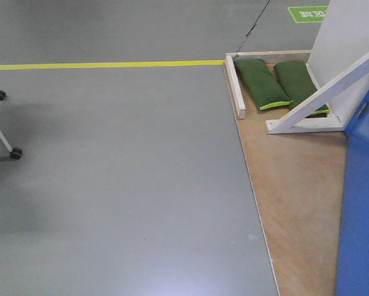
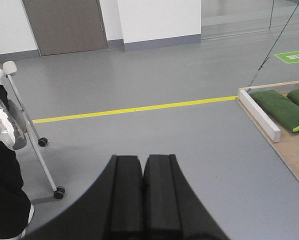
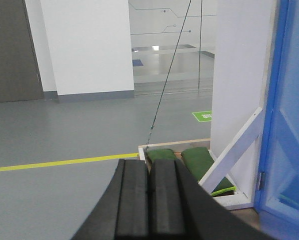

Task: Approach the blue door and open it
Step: 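Reach the right gripper toward the edge of the blue door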

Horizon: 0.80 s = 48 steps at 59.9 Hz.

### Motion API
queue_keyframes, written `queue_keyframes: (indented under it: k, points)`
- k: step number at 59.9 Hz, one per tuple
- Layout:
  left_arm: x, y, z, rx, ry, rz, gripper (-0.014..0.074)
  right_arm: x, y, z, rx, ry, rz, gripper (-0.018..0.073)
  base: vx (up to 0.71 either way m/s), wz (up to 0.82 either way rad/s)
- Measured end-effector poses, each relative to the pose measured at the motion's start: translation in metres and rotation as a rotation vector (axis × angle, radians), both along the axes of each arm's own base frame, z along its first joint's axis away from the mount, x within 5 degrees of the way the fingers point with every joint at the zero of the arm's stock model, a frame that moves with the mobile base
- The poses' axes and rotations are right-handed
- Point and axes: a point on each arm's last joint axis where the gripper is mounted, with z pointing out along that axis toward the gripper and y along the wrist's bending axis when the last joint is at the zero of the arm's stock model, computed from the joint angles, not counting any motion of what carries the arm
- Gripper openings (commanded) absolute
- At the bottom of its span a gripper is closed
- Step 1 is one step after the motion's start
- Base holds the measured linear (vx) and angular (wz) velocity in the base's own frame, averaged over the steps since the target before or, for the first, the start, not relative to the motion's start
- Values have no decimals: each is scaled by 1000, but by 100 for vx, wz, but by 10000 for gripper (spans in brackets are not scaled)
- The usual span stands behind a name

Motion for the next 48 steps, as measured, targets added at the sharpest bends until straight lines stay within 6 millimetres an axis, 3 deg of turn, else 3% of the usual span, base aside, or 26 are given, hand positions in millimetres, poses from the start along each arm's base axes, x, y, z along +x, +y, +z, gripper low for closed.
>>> queue_keyframes:
  k: [25,33,48]
  points:
    - [0,0,0,0,0,0,70,0,0,1,0,-8,-3,2,0,0]
    - [0,0,0,0,0,0,70,2,-5,4,11,20,-88,2,0,0]
    - [0,0,0,0,0,0,70,12,-39,76,217,-58,-496,2,0,0]
